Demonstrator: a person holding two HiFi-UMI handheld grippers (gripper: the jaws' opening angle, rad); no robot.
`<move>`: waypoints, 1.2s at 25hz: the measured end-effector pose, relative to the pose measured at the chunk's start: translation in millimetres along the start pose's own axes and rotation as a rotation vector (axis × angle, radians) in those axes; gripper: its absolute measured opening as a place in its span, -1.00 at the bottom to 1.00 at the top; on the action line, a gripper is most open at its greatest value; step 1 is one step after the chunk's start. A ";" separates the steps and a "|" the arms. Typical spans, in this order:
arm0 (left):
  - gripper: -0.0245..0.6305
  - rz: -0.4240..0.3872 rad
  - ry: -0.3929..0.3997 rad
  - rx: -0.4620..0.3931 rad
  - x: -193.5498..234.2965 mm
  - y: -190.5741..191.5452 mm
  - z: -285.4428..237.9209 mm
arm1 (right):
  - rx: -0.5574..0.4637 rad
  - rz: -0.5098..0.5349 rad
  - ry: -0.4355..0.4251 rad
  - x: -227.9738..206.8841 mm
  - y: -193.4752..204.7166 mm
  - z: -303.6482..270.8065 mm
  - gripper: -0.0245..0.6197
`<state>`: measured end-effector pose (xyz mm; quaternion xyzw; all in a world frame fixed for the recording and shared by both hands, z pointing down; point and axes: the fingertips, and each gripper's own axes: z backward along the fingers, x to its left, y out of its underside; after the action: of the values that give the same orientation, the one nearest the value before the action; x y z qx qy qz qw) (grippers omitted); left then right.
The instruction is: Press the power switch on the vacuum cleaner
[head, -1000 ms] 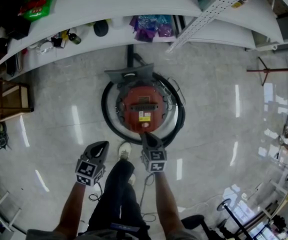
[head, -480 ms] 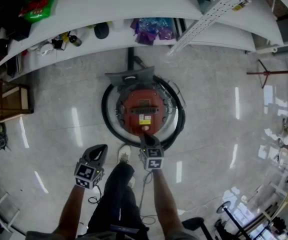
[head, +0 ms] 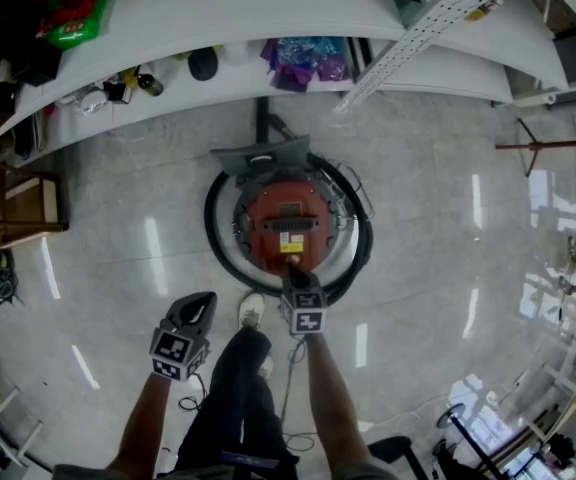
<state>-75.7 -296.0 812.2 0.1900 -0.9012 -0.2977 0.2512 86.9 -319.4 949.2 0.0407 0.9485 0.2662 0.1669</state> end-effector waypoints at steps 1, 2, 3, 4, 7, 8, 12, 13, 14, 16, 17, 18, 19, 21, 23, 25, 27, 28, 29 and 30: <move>-0.90 -0.001 0.000 0.002 0.1 0.4 -0.1 | 0.001 -0.004 -0.003 0.6 -0.1 -1.1 -0.89; -0.90 -0.001 0.000 0.004 0.4 1.1 -0.2 | 0.008 -0.007 0.000 -0.6 2.2 -2.9 -0.89; -0.90 0.000 -0.001 0.005 0.7 1.9 -0.3 | 0.017 -0.009 0.008 -2.7 5.0 -4.5 -0.89; -0.90 0.002 -0.001 0.006 1.2 2.6 -0.4 | 0.020 -0.012 0.013 -3.6 5.6 -5.6 -0.89; -0.90 0.009 -0.004 0.010 3.3 5.3 -1.1 | -0.001 -0.033 -0.012 1.7 0.1 -9.2 -0.89; -0.90 0.010 -0.004 0.009 3.8 5.2 -1.3 | 0.003 -0.031 -0.013 1.8 0.3 -10.1 -0.89; -0.90 0.010 -0.004 0.005 5.4 3.6 -2.2 | 0.031 -0.024 -0.006 -0.3 7.4 -13.6 -0.89; -0.90 0.011 -0.005 0.005 5.8 3.6 -2.3 | 0.035 -0.023 -0.006 -0.1 7.9 -14.0 -0.89; -0.90 0.012 -0.005 0.004 5.7 3.6 -2.5 | 0.036 -0.023 -0.006 0.2 7.4 -14.1 -0.89; -0.90 0.012 -0.004 0.005 5.2 3.8 -3.0 | 0.021 -0.030 -0.009 1.3 2.7 -13.4 -0.89; -0.90 0.012 -0.004 0.006 5.0 4.1 -3.2 | 0.022 -0.033 -0.009 0.7 4.0 -13.8 -0.89; -0.90 0.013 -0.004 0.007 5.1 4.5 -3.4 | 0.034 -0.031 -0.007 -0.9 8.5 -14.7 -0.89; -0.90 0.015 -0.004 0.008 5.3 5.0 -3.6 | 0.047 -0.027 -0.007 -2.1 13.1 -15.9 -0.89; -0.90 0.021 -0.003 0.009 5.4 6.1 -4.0 | 0.045 -0.031 -0.020 0.3 11.4 -16.9 -0.89; -0.90 0.025 -0.003 0.008 5.1 6.5 -4.4 | 0.046 -0.031 -0.027 2.1 8.7 -16.8 -0.89; -0.90 0.025 -0.001 0.009 4.6 6.7 -4.9 | 0.052 -0.017 -0.017 0.3 9.7 -16.8 -0.89; -0.90 0.026 0.000 0.008 4.6 7.0 -5.3 | 0.051 -0.008 -0.007 -1.4 9.7 -16.6 -0.89; -0.90 0.028 0.000 0.008 4.8 7.3 -5.6 | 0.052 -0.007 -0.008 -1.2 9.7 -16.9 -0.89; -0.90 0.031 0.000 0.008 4.9 8.0 -5.9 | 0.053 -0.006 -0.010 -0.4 9.8 -17.3 -0.89; -0.90 0.033 0.000 0.010 4.7 8.8 -6.0 | 0.054 -0.004 -0.012 0.3 10.1 -17.8 -0.89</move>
<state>-77.8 -294.4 823.5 0.1761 -0.9057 -0.2891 0.2551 80.5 -319.5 968.7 0.0447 0.9543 0.2400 0.1722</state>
